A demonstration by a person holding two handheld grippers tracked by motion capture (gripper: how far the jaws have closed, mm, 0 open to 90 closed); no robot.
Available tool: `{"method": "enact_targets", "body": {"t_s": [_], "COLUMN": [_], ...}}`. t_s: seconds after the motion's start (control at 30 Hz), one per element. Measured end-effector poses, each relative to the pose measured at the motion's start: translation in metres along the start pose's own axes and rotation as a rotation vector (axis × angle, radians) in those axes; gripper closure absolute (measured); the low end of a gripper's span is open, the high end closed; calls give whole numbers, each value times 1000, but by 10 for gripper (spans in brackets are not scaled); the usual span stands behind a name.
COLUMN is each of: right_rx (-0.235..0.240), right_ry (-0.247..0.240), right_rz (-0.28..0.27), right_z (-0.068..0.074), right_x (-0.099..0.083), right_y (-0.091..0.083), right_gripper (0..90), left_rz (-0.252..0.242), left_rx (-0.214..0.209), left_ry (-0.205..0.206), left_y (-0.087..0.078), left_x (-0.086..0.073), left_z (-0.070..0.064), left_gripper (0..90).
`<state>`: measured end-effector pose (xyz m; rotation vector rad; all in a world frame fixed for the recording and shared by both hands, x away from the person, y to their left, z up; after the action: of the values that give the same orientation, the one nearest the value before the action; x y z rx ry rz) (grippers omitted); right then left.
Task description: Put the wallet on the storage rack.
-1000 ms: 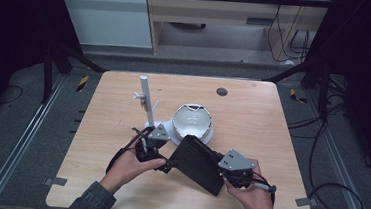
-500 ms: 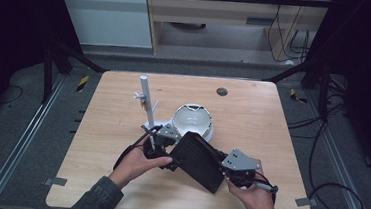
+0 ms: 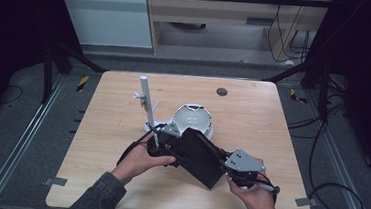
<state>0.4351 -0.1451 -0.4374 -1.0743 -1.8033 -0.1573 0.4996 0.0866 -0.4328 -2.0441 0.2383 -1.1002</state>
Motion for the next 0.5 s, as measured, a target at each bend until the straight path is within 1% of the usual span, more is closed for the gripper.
{"method": "enact_targets", "body": {"t_s": [0.03, 0.07, 0.1, 0.17, 0.2, 0.3, 0.33, 0.4, 0.47, 0.5], "right_rx": [3, 8, 13, 25, 31, 45, 54, 62, 75, 98], "right_ry": [-1, -1, -2, -7, -8, -4, -1, 1, 10, 17], "right_rz": [-3, -5, -4, -6, -7, 2, 6, 7, 4, 2], "right_z": [0, 1, 1, 3, 4, 6, 7, 9, 11, 12], "right_x": [0, 0, 0, -1, -2, -6, -7, -10, -12, -13], "right_y": [0, 0, -1, -1, -1, -3, -4, -5, -7, -9], "right_gripper": [838, 838, 837, 835, 833, 823, 818, 804, 766, 697], "left_rz": [5, 8, 14, 22, 24, 26, 30, 46, 47, 47], "left_rx": [2, 3, -2, -5, -12, -54, -58, -37, -36, -34], "left_ry": [5, 10, 8, 5, -2, -17, -14, -3, -12, -15], "left_y": [-1, -3, -4, -8, -10, -16, -17, -18, -19, -20], "left_x": [1, 2, 3, 4, 5, 7, 9, 11, 13, 14], "left_z": [-1, -2, -4, -7, -9, -15, -17, -23, -26, -27], "left_gripper": [412, 467, 505, 551, 585, 694, 728, 752, 776, 800]}}
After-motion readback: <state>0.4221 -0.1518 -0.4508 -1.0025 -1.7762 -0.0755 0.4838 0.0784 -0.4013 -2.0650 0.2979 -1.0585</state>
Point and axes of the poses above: each handheld gripper's, and its own axes: y roughly forward along the jaws, x roughly out of its top, z roughly to its left, the point moved 2 cm from there along y, roughly forward along the jaws, and after that the axes turned 14 degrees about -y, right-handed, at the moved point
